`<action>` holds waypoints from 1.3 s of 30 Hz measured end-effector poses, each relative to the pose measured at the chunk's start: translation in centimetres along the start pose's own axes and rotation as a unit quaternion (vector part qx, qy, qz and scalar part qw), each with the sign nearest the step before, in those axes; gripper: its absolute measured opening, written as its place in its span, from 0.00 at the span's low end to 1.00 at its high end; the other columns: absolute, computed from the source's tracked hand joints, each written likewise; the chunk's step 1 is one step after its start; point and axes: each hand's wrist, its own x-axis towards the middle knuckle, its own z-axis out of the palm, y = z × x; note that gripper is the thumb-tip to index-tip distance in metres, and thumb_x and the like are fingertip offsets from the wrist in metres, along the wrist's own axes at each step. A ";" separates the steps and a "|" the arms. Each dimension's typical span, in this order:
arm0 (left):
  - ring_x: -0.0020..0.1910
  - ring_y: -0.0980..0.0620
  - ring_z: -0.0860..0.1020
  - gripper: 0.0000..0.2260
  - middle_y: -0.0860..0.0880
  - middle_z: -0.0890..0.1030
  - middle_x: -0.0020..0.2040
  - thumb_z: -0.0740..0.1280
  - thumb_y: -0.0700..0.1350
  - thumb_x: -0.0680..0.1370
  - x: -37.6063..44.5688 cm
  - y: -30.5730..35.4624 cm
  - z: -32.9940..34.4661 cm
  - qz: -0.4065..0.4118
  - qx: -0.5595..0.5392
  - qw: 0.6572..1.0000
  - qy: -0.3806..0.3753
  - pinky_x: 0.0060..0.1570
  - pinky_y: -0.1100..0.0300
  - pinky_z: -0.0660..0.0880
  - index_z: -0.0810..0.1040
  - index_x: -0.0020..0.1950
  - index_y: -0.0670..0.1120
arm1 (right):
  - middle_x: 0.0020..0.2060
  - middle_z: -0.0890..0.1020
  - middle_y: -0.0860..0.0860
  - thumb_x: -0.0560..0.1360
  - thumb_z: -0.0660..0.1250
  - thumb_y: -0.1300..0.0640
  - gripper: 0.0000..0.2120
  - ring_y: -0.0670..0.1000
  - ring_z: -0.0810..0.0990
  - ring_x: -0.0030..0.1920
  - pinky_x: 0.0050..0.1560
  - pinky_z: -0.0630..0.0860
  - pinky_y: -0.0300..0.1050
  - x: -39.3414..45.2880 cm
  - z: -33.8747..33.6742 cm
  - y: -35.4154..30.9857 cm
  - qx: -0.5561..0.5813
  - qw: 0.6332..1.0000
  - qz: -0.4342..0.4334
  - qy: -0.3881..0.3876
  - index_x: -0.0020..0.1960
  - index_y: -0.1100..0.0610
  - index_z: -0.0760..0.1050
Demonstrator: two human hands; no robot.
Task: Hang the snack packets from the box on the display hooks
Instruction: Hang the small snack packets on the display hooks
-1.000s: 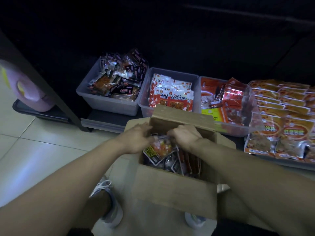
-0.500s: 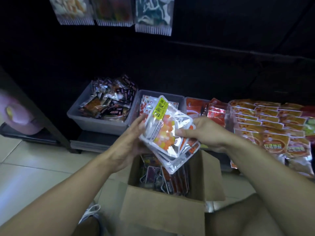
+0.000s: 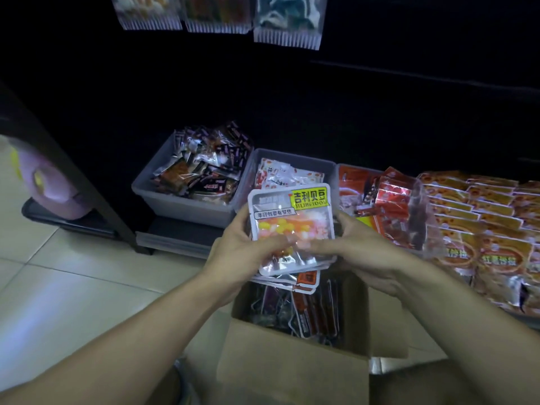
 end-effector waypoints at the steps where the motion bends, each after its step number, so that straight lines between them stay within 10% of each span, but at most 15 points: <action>1: 0.52 0.47 0.88 0.40 0.50 0.89 0.53 0.87 0.52 0.57 -0.1 0.1 0.0 0.005 0.009 1.000 -0.009 0.61 0.44 0.82 0.80 0.67 0.57 | 0.62 0.86 0.49 0.58 0.88 0.48 0.49 0.52 0.87 0.59 0.68 0.78 0.59 -0.1 0.0 0.0 0.025 1.000 -0.008 0.009 0.74 0.48 0.71; 7: 0.60 0.47 0.87 0.51 0.53 0.87 0.62 0.88 0.61 0.57 -0.6 0.6 0.1 0.002 0.016 1.000 -0.015 0.65 0.40 0.79 0.70 0.77 0.62 | 0.59 0.87 0.56 0.64 0.81 0.56 0.36 0.57 0.88 0.55 0.58 0.84 0.55 -0.1 0.8 0.6 0.127 0.988 -0.040 0.075 0.70 0.56 0.75; 17: 0.56 0.48 0.88 0.23 0.49 0.88 0.61 0.69 0.42 0.82 -0.4 2.0 -0.2 -0.007 -0.083 0.996 0.032 0.59 0.44 0.84 0.73 0.77 0.53 | 0.55 0.88 0.61 0.65 0.75 0.64 0.21 0.60 0.88 0.55 0.63 0.80 0.60 -0.5 -2.6 -0.9 0.215 0.971 -0.001 0.102 0.58 0.60 0.80; 25: 0.59 0.51 0.87 0.41 0.52 0.87 0.60 0.79 0.42 0.67 -0.9 2.2 0.1 0.015 -0.068 0.997 0.025 0.61 0.49 0.84 0.70 0.79 0.55 | 0.53 0.88 0.59 0.66 0.76 0.62 0.17 0.58 0.89 0.51 0.46 0.87 0.50 -0.5 -1.6 -0.2 0.242 0.965 -0.013 0.097 0.55 0.58 0.81; 30: 0.54 0.52 0.88 0.38 0.50 0.88 0.58 0.78 0.33 0.71 -0.7 2.2 0.0 0.016 -0.083 0.995 0.053 0.48 0.59 0.85 0.71 0.78 0.52 | 0.54 0.88 0.59 0.72 0.75 0.61 0.17 0.59 0.89 0.53 0.49 0.87 0.56 -0.6 -2.0 -0.8 0.275 0.950 -0.013 0.147 0.61 0.61 0.81; 35: 0.57 0.47 0.88 0.37 0.48 0.87 0.60 0.79 0.36 0.72 -0.3 2.0 -0.5 0.015 -0.097 0.989 0.109 0.60 0.43 0.83 0.71 0.78 0.54 | 0.55 0.88 0.58 0.72 0.75 0.57 0.19 0.57 0.88 0.56 0.60 0.82 0.58 -0.9 -2.9 -0.9 0.335 0.929 -0.006 0.156 0.61 0.61 0.82; 39: 0.57 0.51 0.87 0.40 0.50 0.87 0.61 0.81 0.40 0.69 -0.1 2.0 -0.7 0.022 -0.077 0.993 0.087 0.56 0.53 0.85 0.71 0.78 0.55 | 0.57 0.87 0.58 0.70 0.75 0.57 0.23 0.58 0.87 0.59 0.62 0.81 0.55 -1.3 -1.7 -0.4 0.244 0.964 0.009 0.100 0.64 0.62 0.81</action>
